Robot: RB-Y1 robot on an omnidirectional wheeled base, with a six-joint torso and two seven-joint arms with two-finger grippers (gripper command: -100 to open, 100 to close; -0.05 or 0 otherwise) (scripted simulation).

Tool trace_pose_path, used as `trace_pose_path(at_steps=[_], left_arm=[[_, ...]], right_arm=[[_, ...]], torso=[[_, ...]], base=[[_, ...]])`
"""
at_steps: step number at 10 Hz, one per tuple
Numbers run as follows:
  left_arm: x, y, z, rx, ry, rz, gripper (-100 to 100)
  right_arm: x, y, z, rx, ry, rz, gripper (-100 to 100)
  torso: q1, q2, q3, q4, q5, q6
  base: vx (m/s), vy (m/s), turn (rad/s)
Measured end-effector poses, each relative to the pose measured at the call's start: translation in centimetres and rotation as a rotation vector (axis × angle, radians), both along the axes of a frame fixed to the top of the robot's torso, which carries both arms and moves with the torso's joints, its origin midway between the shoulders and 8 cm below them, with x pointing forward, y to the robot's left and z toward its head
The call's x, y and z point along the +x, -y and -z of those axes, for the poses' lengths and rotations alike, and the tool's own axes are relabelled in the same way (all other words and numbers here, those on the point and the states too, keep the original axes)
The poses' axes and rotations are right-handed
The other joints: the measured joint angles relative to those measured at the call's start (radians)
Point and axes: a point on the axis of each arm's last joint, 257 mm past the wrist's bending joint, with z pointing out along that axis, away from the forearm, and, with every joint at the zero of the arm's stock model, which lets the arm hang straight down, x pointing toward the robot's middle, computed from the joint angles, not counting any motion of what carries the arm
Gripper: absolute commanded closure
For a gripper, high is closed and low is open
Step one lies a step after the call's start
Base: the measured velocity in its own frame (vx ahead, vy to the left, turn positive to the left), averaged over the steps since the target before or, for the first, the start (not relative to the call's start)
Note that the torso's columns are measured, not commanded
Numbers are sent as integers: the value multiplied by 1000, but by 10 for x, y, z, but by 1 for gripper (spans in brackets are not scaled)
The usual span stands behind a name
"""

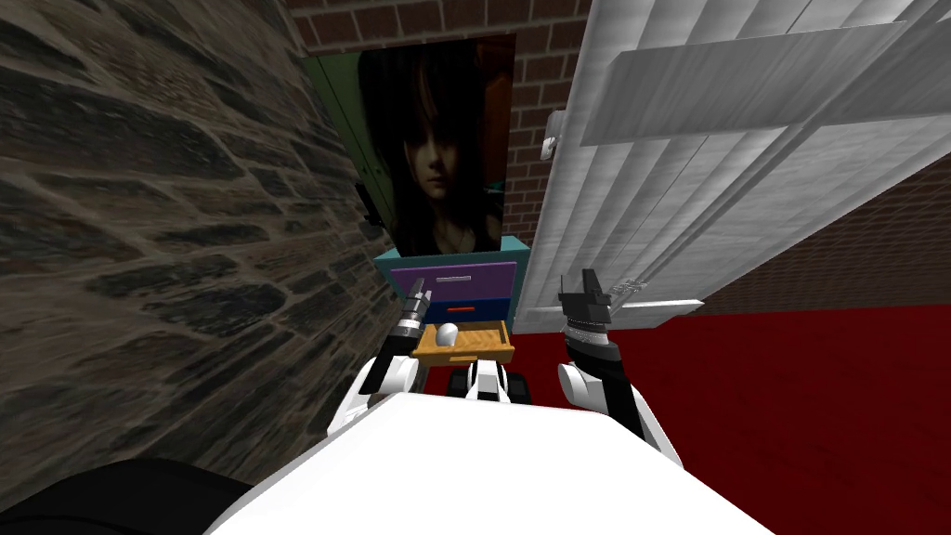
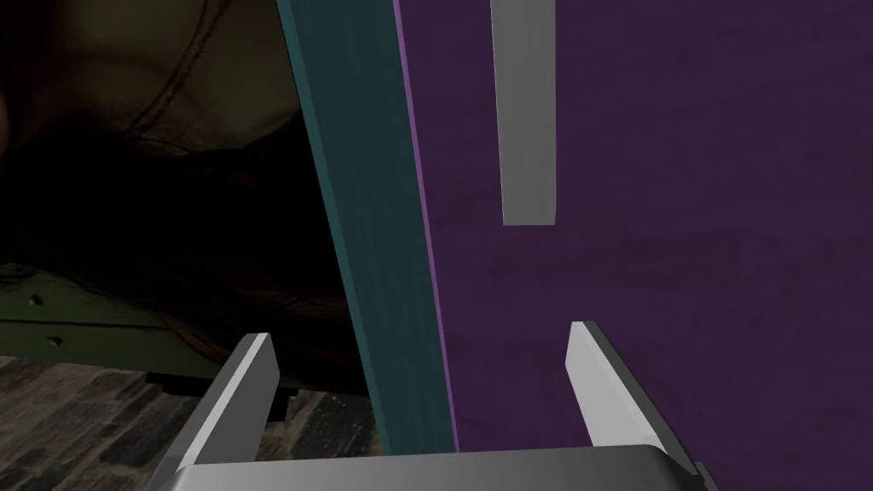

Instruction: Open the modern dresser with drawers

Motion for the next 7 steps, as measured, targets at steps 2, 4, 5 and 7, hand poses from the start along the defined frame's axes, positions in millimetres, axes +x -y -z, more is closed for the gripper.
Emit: trace_pose_path(at_steps=[2, 4, 5, 7], left_arm=[[3, -1, 10, -2, -37, -5, -100], [7, 0, 19, -7, -74, -11, -100], [9, -1, 24, -11, -92, -14, -100], [10, -3, 32, -25, -126, -24, -100]], right_arm=[[0, 0, 0, 0, 0, 0, 0], [0, 0, 0, 0, 0, 0, 0], [0, 0, 0, 0, 0, 0, 0], [0, 0, 0, 0, 0, 0, 0]], torso=[[0, 0, 0, 0, 0, 0], [0, 0, 0, 0, 0, 0], [0, 0, 0, 0, 0, 0], [-1, 0, 0, 0, 0, 0]], base=[[30, -18, -19], [32, -13, -23], [35, -13, -18], [33, -20, -24]])
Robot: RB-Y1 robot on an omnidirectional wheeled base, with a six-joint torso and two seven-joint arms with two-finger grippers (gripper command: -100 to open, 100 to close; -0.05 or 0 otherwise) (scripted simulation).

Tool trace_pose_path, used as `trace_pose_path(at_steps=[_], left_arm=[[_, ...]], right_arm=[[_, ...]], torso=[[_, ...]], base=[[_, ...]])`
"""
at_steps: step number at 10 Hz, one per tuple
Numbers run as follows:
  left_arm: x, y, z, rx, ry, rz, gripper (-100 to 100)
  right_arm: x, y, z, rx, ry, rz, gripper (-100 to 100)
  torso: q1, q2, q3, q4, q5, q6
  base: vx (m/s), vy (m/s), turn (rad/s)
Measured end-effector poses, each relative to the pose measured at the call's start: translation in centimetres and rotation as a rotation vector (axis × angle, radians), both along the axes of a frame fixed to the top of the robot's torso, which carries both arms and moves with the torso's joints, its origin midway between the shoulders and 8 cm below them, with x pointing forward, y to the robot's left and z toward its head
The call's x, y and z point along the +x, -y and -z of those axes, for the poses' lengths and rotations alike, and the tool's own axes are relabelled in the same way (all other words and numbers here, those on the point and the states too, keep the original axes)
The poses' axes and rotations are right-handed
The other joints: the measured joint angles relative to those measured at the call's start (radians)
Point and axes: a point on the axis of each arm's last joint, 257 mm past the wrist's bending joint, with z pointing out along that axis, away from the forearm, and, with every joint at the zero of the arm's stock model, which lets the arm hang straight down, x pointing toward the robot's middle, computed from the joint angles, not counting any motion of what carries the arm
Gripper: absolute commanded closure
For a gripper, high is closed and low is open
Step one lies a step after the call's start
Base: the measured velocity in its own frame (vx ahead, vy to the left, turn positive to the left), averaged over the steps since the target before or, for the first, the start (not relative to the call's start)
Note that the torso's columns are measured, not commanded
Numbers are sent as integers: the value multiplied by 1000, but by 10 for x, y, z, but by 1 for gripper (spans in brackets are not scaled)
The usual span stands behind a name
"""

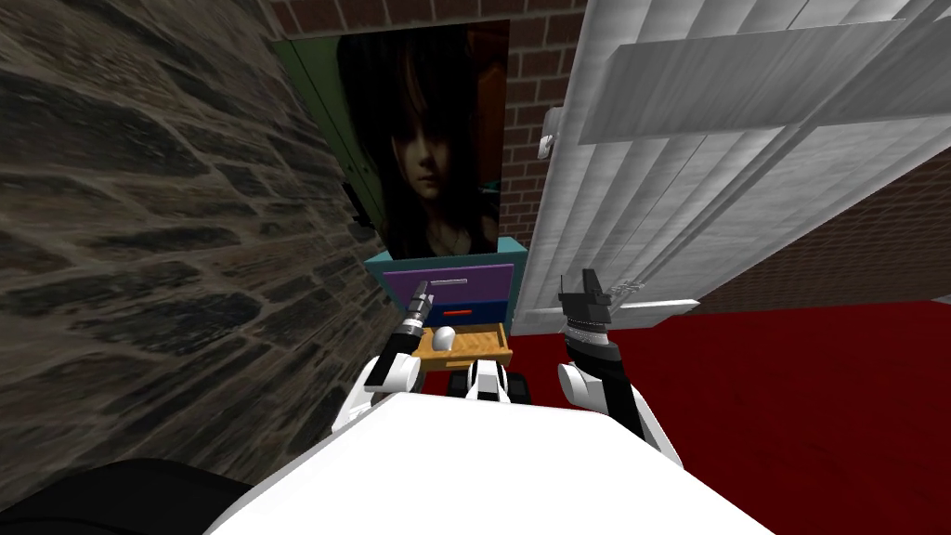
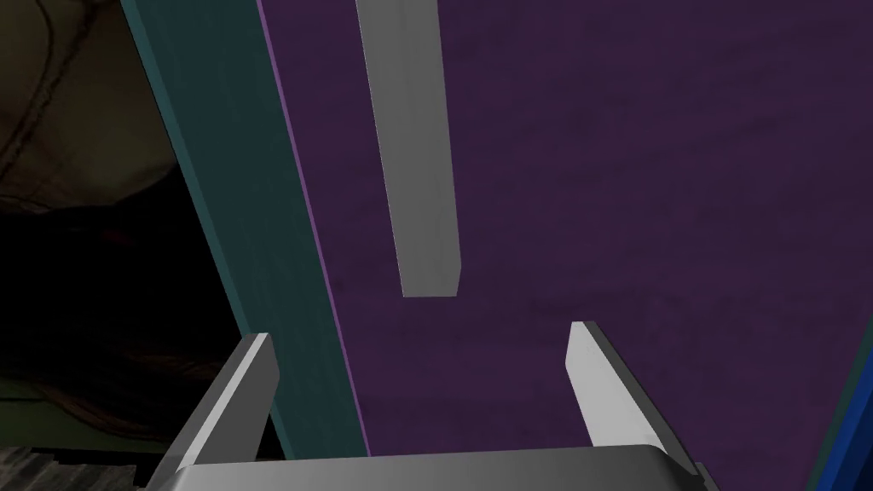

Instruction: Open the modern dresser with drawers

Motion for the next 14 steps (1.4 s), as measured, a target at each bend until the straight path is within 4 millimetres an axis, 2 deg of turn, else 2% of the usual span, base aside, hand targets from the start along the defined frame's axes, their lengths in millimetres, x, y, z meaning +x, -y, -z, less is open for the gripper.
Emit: trace_pose_path(at_steps=[4, 7, 8, 14], left_arm=[[4, -1, 19, -70, -60, -36, -100], [3, -1, 16, -92, -64, -49, -100], [3, -1, 16, -92, -65, -49, 100], [-5, 1, 10, -92, -61, -43, 100]], right_arm=[[0, 0, 0, 0, 0, 0, 0], [0, 0, 0, 0, 0, 0, 0], [0, 0, 0, 0, 0, 0, 0], [0, 0, 0, 0, 0, 0, 0]], torso=[[1, 0, 0, 0, 0, 0], [1, -3, -1, -1, 0, 0], [0, -2, -1, -1, 0, 0], [0, -1, 0, 0, 0, 0]], base=[[25, -12, -12], [44, 2, -11], [6, 1, 2], [-146, -14, 12]])
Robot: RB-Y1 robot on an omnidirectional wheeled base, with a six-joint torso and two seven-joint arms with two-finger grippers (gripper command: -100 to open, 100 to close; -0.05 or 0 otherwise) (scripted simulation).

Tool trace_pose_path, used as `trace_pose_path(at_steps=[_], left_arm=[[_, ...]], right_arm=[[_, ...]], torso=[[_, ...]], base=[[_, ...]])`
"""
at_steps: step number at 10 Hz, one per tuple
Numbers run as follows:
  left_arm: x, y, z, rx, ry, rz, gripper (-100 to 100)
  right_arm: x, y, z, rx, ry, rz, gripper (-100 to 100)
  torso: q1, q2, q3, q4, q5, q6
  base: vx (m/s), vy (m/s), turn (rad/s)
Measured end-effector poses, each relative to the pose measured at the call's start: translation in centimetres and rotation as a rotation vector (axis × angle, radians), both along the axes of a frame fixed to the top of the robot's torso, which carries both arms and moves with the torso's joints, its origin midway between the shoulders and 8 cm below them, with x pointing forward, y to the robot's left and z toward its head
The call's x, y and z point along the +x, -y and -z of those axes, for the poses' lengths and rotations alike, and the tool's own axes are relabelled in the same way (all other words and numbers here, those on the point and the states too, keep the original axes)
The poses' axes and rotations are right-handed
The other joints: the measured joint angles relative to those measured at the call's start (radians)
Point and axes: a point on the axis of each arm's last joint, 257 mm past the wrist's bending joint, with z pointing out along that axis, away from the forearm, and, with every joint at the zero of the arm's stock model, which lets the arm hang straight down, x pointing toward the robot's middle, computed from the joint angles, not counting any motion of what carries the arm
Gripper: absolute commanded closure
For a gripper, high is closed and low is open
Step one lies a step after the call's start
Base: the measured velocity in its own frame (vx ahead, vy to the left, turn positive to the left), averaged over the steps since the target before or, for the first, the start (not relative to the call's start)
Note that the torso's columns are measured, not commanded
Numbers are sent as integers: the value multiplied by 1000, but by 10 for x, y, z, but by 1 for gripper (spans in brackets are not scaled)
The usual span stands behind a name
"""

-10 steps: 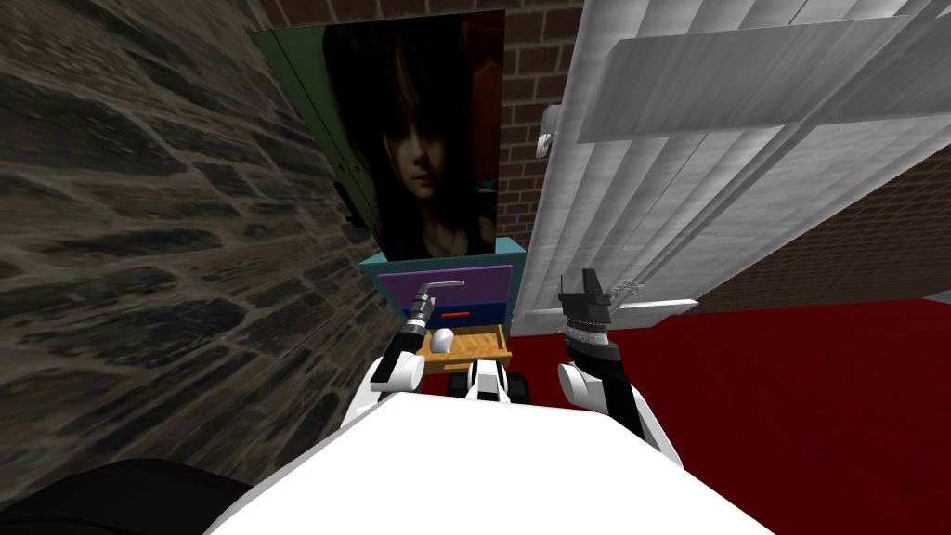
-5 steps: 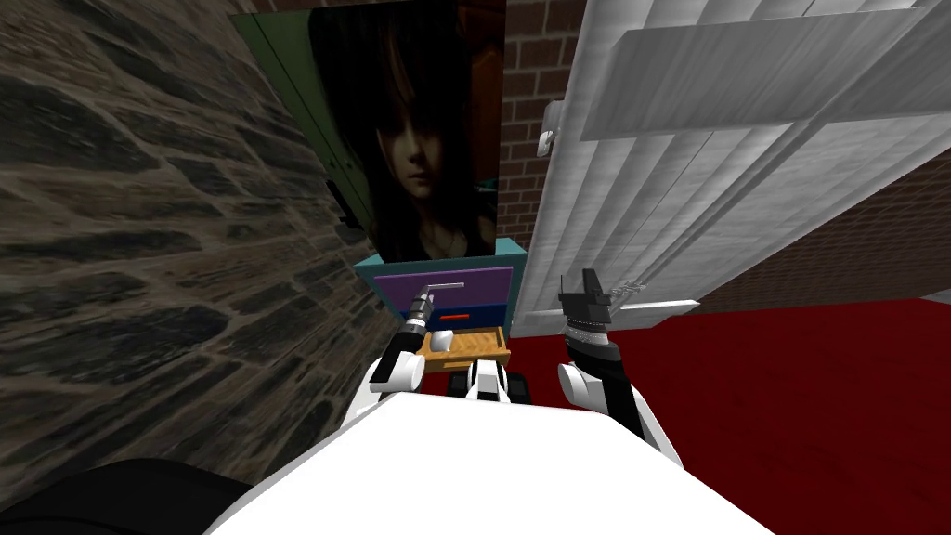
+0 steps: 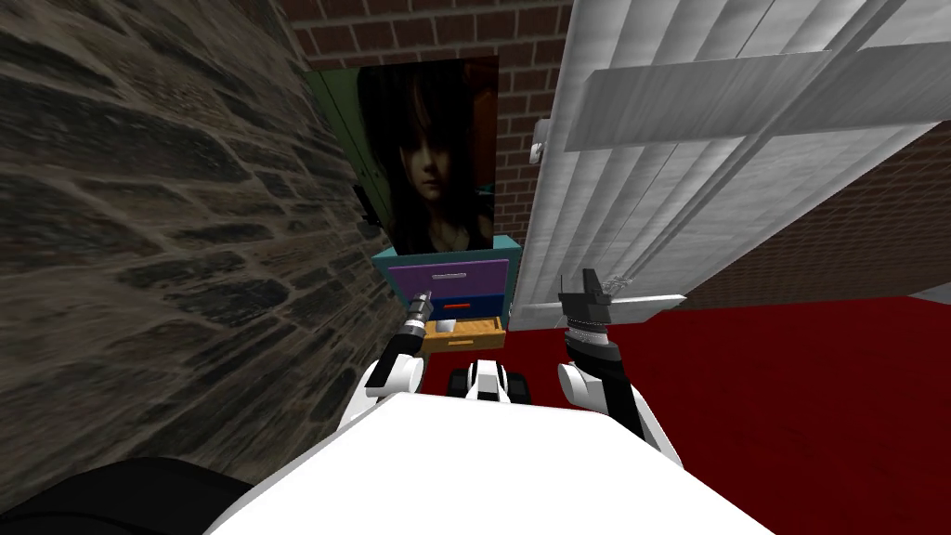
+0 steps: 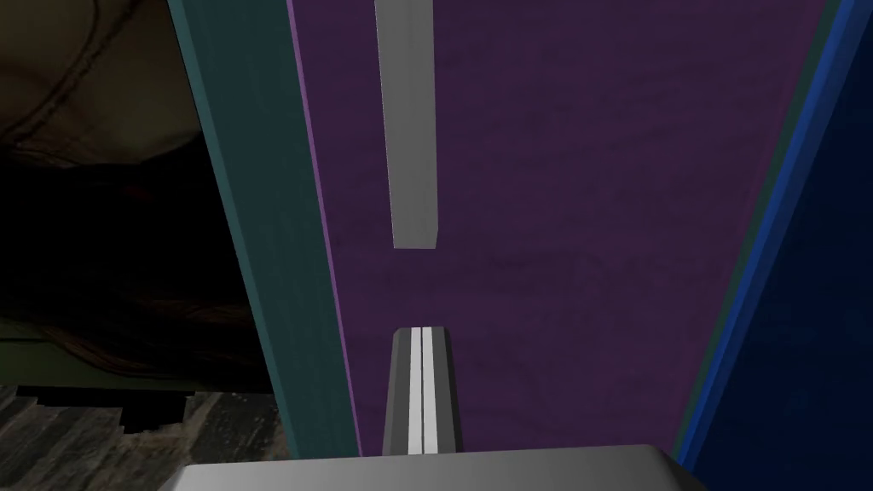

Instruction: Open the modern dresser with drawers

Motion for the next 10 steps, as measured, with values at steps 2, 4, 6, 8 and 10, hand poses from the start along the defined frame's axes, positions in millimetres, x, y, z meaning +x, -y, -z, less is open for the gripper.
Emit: trace_pose_path(at_steps=[2, 4, 6, 8, 10], left_arm=[[-1, 1, 0, 21, -4, 11, -100], [-2, 1, 0, 59, -12, 31, -100], [-4, 1, -2, 76, -20, 37, -100], [-7, 0, -4, 79, -31, 36, -100], [-9, -2, -6, 45, -38, 14, -100]], right_arm=[[0, 0, 0, 0, 0, 0, 0], [0, 0, 0, 0, 0, 0, 0], [0, 0, 0, 0, 0, 0, 0], [0, 0, 0, 0, 0, 0, 0], [0, 0, 0, 0, 0, 0, 0]], torso=[[1, -8, -5, -2, 0, 0], [1, -3, -2, -1, 0, 0], [0, -3, -2, -1, 0, 0], [1, -1, -1, 0, 0, 0], [0, 2, 1, 1, 0, 0]], base=[[6, -2, -3], [54, 2, -6], [154, 4, -25], [170, 7, -20], [113, -3, -4]])
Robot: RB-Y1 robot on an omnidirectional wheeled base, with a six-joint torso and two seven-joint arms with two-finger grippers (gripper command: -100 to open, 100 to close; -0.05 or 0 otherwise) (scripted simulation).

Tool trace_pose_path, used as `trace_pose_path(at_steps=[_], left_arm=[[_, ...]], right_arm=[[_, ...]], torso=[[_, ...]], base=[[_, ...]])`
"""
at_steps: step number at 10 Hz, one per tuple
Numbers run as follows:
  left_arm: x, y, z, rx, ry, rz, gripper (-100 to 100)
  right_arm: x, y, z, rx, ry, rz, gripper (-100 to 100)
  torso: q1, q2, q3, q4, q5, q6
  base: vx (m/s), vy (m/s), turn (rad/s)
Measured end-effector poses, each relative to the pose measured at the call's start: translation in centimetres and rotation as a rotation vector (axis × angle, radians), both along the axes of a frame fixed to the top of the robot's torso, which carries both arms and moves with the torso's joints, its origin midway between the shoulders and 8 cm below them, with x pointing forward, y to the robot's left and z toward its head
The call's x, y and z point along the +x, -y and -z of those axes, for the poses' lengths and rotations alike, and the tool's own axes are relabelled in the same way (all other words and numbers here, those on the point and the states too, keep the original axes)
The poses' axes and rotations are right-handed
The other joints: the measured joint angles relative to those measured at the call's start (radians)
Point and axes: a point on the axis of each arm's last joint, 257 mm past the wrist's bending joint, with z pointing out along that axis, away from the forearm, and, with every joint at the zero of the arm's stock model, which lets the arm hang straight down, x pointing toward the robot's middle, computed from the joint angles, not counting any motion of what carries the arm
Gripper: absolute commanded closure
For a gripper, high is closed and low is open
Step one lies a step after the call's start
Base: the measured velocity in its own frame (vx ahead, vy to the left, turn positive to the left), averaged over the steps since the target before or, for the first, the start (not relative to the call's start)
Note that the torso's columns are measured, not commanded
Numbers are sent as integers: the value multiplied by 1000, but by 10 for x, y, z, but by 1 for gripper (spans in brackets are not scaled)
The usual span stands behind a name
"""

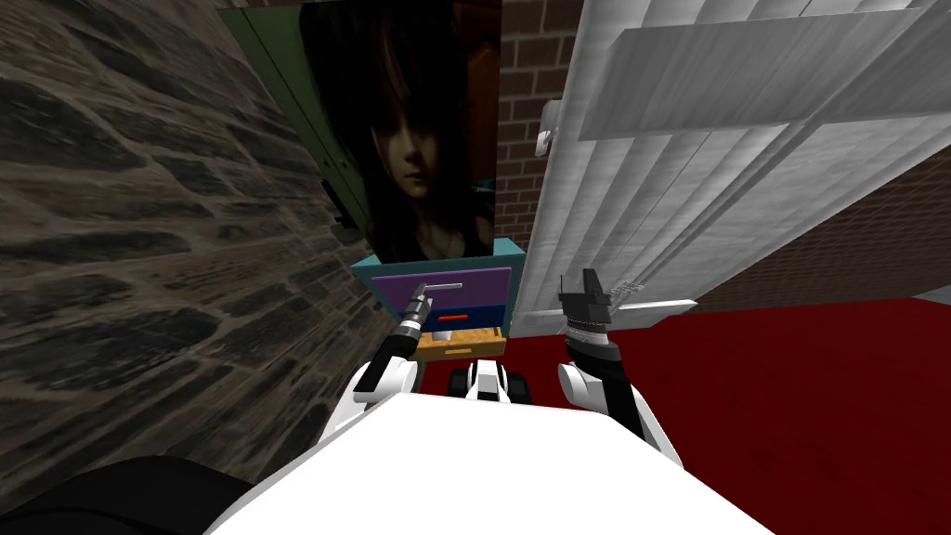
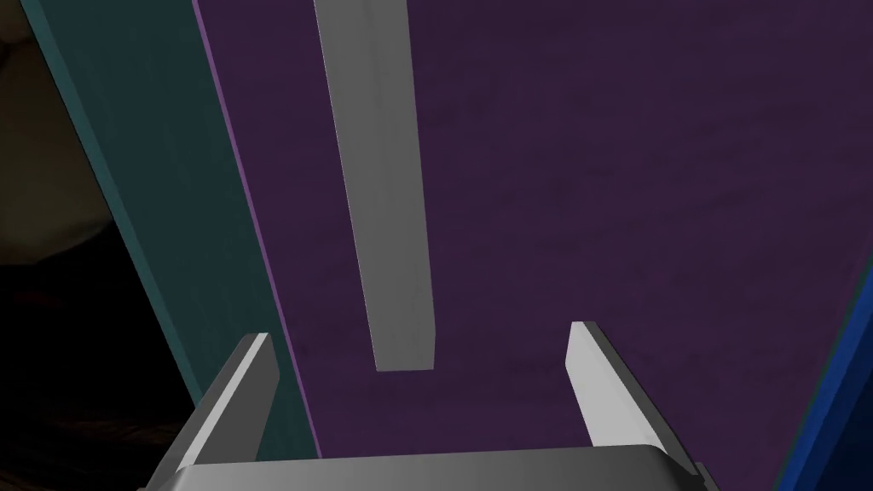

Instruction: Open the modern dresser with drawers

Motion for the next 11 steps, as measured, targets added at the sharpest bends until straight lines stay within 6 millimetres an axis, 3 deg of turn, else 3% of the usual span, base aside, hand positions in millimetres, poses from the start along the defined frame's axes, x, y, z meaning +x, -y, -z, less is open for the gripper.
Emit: trace_pose_path(at_steps=[4, 5, 11], left_arm=[[-2, -2, -5, -37, 5, -24, -100], [-2, -2, -5, -37, 4, -25, 100], [-11, 0, -10, -38, 6, -18, 100]], right_arm=[[0, 0, 0, 0, 0, 0, 0], [0, 0, 0, 0, 0, 0, 0], [0, 0, 0, 0, 0, 0, 0]], torso=[[1, -5, -3, -1, 0, 0], [1, -4, -3, -1, 0, 0], [-1, -1, -1, 1, -1, 0]], base=[[54, 1, -9], [8, 0, 2], [-145, -23, 14]])
